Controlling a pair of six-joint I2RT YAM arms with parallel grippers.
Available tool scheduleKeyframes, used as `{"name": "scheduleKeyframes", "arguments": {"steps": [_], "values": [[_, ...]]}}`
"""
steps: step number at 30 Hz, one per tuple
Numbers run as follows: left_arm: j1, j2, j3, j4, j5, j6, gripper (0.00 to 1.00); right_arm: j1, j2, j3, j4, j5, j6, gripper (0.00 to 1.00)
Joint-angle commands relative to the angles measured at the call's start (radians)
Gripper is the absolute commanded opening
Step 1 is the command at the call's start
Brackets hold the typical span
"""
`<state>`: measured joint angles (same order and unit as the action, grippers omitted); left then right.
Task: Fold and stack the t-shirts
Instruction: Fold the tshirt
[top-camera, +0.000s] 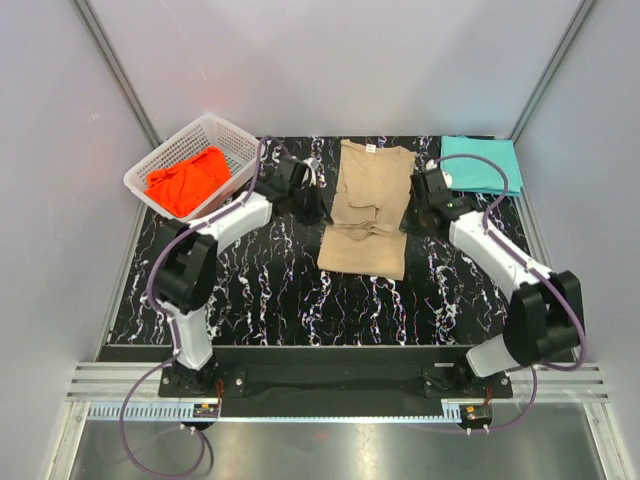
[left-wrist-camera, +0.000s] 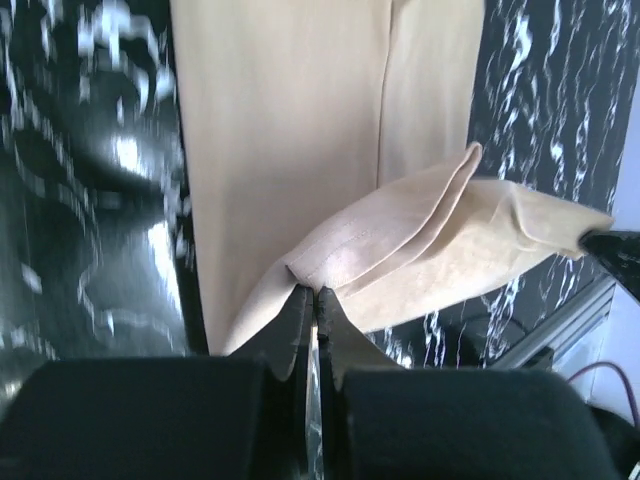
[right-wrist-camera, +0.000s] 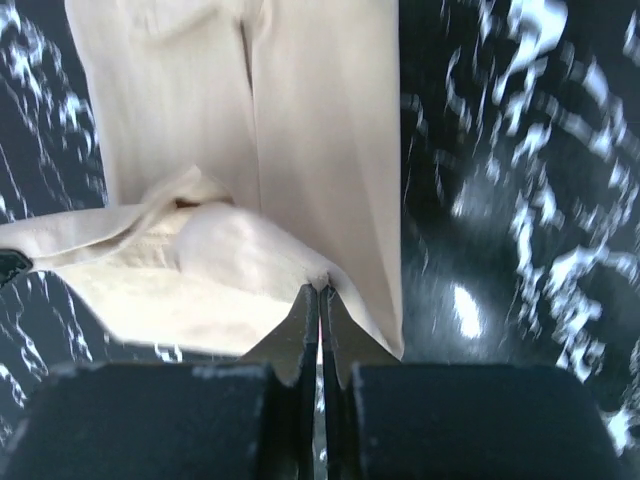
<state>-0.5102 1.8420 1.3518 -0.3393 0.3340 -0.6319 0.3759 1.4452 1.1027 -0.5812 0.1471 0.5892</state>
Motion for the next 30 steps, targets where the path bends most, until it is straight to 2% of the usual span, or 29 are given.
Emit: {"name": "scheduleKeyframes", "arguments": {"steps": [1,6,12,21,30], "values": [[0.028,0.107,0.154,0.04,0.063,0.041,0.0,-0.071,0.082,0.104,0.055,-0.041,-0.146,0.0],[0.07,0.253,0.343,0.069,0.197,0.008,0.0,-0.141,0.219,0.215,0.081,-0.118,-0.193,0.0],[0.096,0.393,0.489,0.078,0.22,-0.014,0.0,-0.193,0.328,0.282,0.127,-0.185,-0.232,0.0],[0.117,0.494,0.593,0.088,0.192,-0.032,0.0,-0.224,0.411,0.304,0.196,-0.259,-0.29,0.0],[0.128,0.536,0.624,0.092,0.165,-0.06,0.02,-0.249,0.463,0.339,0.231,-0.296,-0.31,0.01]]}}
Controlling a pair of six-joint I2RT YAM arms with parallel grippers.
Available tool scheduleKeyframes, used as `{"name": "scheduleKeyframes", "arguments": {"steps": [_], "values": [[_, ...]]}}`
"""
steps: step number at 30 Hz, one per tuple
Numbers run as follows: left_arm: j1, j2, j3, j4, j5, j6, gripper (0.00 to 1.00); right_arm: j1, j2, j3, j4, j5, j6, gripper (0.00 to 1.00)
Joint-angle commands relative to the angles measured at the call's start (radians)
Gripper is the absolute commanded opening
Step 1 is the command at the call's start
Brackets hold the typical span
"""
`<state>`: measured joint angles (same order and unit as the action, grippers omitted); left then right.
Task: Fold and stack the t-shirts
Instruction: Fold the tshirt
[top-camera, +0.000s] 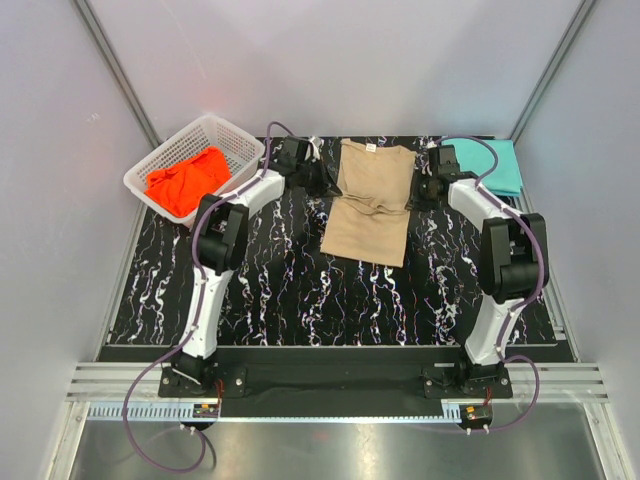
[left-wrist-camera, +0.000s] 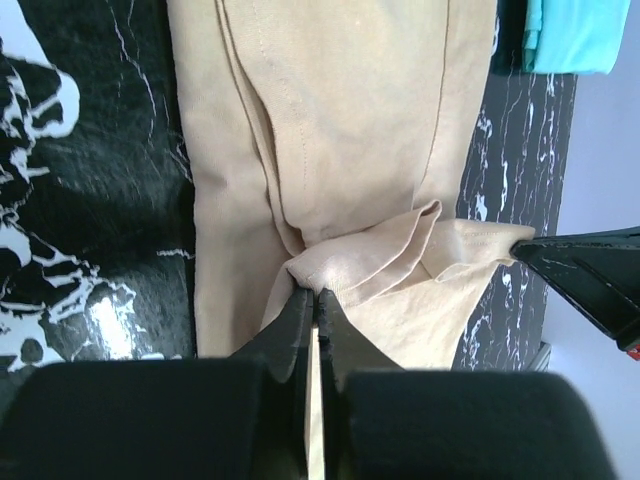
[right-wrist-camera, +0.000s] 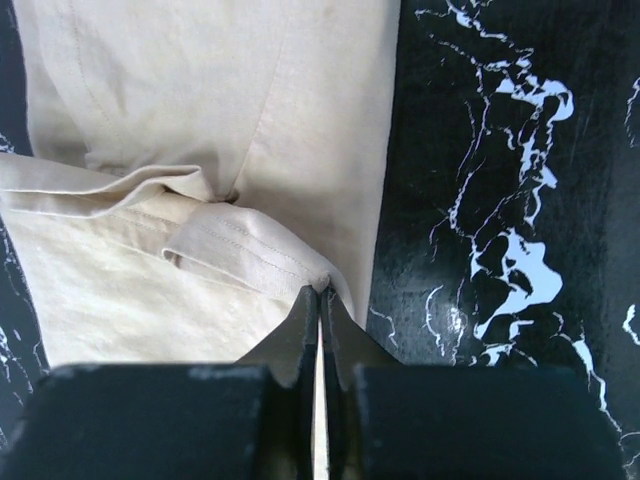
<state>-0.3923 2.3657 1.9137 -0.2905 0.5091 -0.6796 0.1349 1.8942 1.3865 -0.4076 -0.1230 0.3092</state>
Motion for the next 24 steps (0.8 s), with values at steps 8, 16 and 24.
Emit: {"name": "scheduleKeyframes", "arguments": {"steps": [8,16,24], "values": [[0.018,-0.002,0.068,0.042,-0.069,-0.002,0.27,-0.021,0.123,0.213,-0.016,0.059,-0.058,0.2],[0.017,-0.129,-0.025,0.048,-0.155,0.06,0.52,-0.021,0.082,0.246,-0.122,0.082,-0.044,0.43],[-0.017,-0.298,-0.327,-0.01,-0.17,0.19,0.51,-0.021,-0.035,0.114,-0.209,-0.125,0.028,0.43]]}}
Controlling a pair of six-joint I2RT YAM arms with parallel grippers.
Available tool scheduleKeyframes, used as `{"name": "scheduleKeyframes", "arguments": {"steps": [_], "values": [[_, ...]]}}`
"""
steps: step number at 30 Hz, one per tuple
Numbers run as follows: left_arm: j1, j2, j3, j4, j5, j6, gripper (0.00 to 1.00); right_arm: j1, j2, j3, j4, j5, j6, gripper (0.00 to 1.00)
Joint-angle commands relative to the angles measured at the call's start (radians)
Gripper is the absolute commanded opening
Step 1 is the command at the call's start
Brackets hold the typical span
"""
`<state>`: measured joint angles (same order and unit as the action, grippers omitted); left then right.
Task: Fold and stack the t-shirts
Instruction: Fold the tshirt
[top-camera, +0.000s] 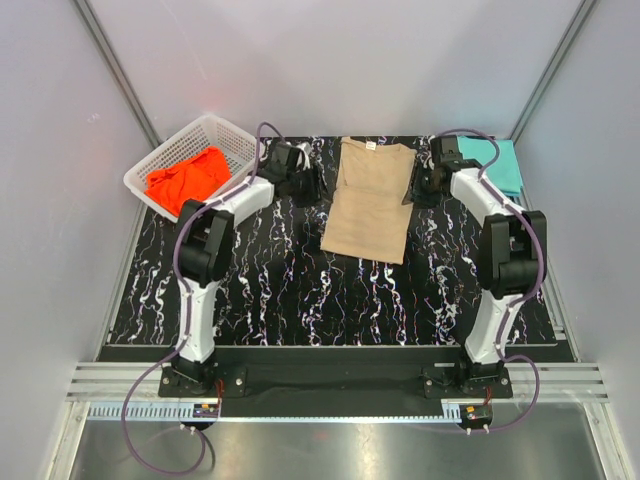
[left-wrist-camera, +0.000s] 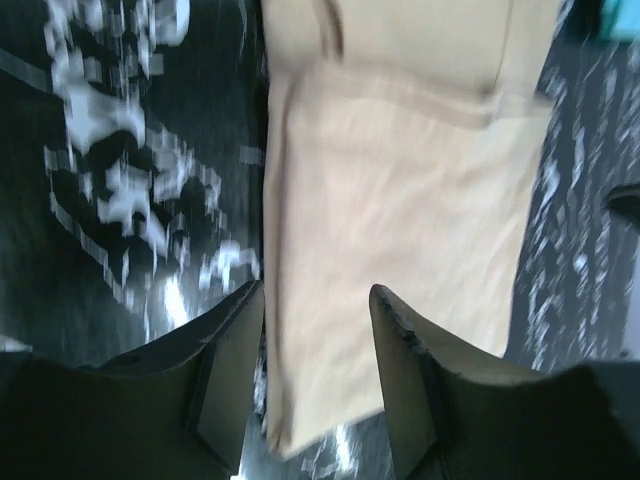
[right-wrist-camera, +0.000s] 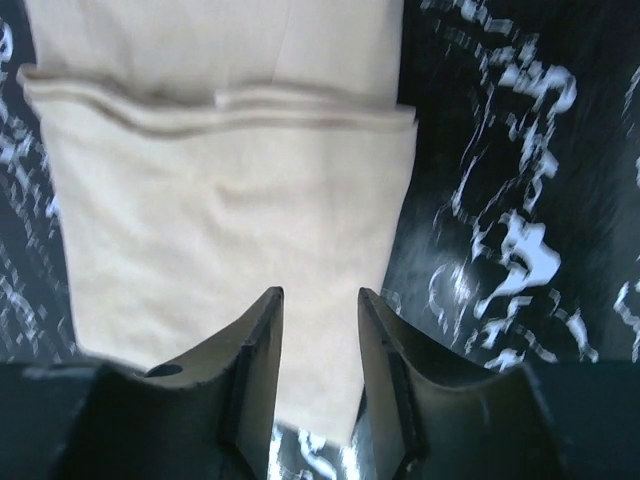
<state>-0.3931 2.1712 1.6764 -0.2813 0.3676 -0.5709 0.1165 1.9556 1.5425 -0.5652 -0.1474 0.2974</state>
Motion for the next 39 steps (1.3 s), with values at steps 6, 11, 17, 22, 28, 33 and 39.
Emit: {"name": "scheduleKeyframes", "arguments": {"steps": [6,11,17,22,28,33,39], "values": [[-0.027,-0.212,-0.319,0.06,0.014,0.118,0.54,-0.003,-0.248,-0.229,-0.064,-0.152,0.083,0.48],[-0.043,-0.168,-0.328,0.122,0.122,0.106,0.55,-0.003,-0.33,-0.357,-0.055,-0.149,0.089,0.48],[-0.05,-0.134,-0.331,0.125,0.129,0.111,0.44,-0.003,-0.443,-0.505,0.007,-0.205,0.135,0.46],[-0.049,-0.116,-0.359,0.168,0.191,0.079,0.33,-0.003,-0.487,-0.535,-0.004,-0.202,0.137,0.45],[-0.049,-0.116,-0.38,0.174,0.168,0.066,0.12,-0.003,-0.531,-0.561,-0.013,-0.204,0.132,0.46],[-0.049,-0.157,-0.426,0.175,0.128,0.051,0.0,-0.003,-0.54,-0.587,-0.007,-0.202,0.132,0.45],[-0.049,-0.246,-0.478,0.185,0.094,0.032,0.0,-0.003,-0.549,-0.613,0.014,-0.21,0.134,0.45]]}}
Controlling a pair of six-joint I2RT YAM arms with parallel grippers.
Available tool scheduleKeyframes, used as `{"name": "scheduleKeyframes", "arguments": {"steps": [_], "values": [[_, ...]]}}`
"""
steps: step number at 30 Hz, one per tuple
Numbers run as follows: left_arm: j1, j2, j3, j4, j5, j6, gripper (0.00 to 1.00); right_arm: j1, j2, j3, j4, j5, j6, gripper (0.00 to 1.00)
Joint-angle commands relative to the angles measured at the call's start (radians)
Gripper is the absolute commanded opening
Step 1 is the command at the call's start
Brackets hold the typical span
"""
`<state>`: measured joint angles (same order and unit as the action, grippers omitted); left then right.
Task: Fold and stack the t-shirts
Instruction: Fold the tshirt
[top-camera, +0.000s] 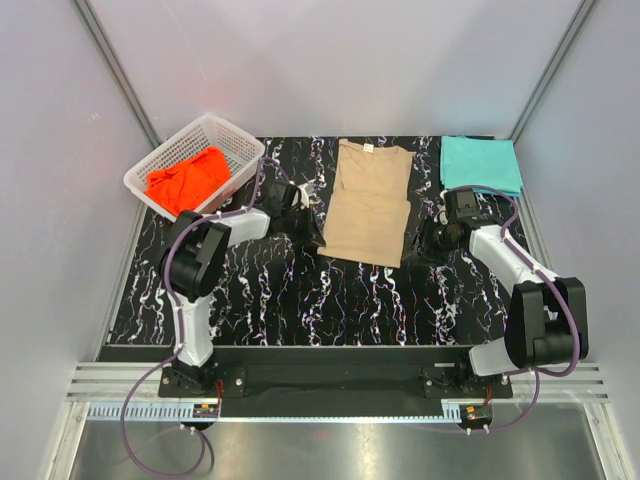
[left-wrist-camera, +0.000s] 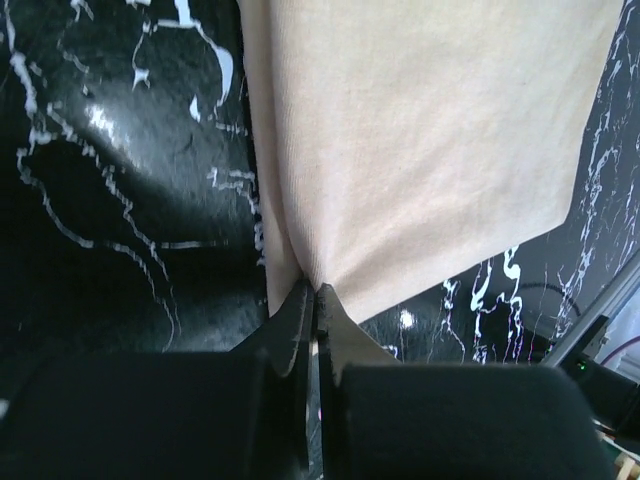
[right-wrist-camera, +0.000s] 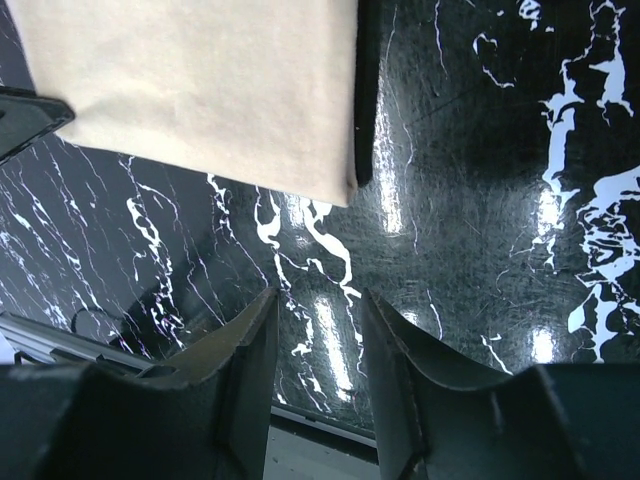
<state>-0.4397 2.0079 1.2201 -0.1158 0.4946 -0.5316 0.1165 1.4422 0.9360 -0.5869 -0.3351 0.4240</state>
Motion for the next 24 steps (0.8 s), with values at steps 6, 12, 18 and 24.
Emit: {"name": "scheduleKeyframes", "arguments": {"steps": [6,12,18,24], "values": [[-0.005,-0.107,-0.045,-0.005,-0.04,-0.031,0.0,-0.005,-0.049,-0.006,0.03,-0.028,0.01,0.45],[-0.031,-0.201,-0.186,-0.019,-0.086,-0.093,0.0,-0.003,-0.055,-0.049,0.042,-0.03,0.028,0.45],[-0.08,-0.311,-0.335,-0.031,-0.113,-0.126,0.02,-0.002,-0.1,-0.114,0.076,-0.074,0.045,0.45],[-0.099,-0.399,-0.499,0.034,-0.117,-0.2,0.08,-0.003,-0.132,-0.189,0.122,-0.139,0.058,0.45]]}}
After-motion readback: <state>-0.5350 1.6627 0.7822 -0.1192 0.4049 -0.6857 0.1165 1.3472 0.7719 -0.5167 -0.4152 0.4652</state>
